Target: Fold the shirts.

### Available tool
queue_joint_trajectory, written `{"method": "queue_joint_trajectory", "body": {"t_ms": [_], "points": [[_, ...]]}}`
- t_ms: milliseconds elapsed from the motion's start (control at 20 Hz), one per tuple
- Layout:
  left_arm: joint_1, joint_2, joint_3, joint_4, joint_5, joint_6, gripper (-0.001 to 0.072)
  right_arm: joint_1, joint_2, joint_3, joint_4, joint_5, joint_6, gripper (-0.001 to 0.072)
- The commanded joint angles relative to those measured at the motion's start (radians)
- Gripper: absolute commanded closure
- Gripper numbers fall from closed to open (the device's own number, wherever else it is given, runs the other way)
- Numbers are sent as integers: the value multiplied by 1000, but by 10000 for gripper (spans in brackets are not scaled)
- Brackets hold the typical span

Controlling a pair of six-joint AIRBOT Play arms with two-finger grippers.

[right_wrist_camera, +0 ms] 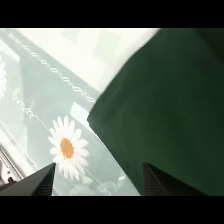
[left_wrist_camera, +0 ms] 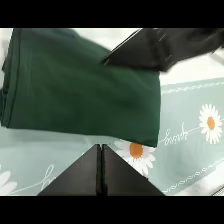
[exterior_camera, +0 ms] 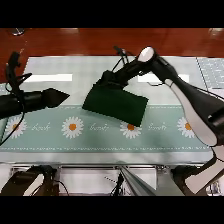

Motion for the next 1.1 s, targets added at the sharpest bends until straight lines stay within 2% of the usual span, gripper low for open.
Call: {"method": "queue_joint_trajectory", "body": {"t_ms": [0, 100, 150, 250, 350, 400, 450, 500, 600, 750, 850, 900, 1050], "points": [[-5, -22, -55, -5, 21, 10, 689, -168, 116, 19, -118, 240, 24, 85], [-5, -23, -55, -5, 21, 43, 688, -282, 266, -9, -378, 388, 48, 85], [-5, -23, -55, -5, 21, 52, 688, -329, 364, -77, -509, 402, 57, 85], [-5, -26, -56, -5, 25, 72, 688, -408, 576, -318, -631, 296, 127, 85], [-6, -34, -56, -5, 38, 84, 689, -451, 788, -655, -619, 65, 242, 85], [-6, -41, -56, -6, 46, 84, 688, -449, 869, -819, -597, -52, 312, 86], [-6, -51, -56, -6, 48, 84, 689, -450, 927, -980, -508, -167, 360, 86], [-6, -63, -56, -6, 48, 84, 688, -449, 949, -1097, -394, -259, 350, 86], [-6, -90, -56, -7, 48, 84, 688, -450, 906, -1229, -163, -361, 220, 92], [-6, -132, -56, -21, 47, 84, 689, -449, 725, -1208, 58, -342, 6, 92], [-6, -151, -56, -53, 47, 84, 688, -449, 592, -1151, 190, -282, -121, 93], [-6, -158, -56, -68, 48, 84, 688, -436, 533, -1119, 220, -269, -156, 93], [-30, -166, -56, -74, 48, 84, 688, -341, 362, -995, 218, -262, -160, 93]]}}
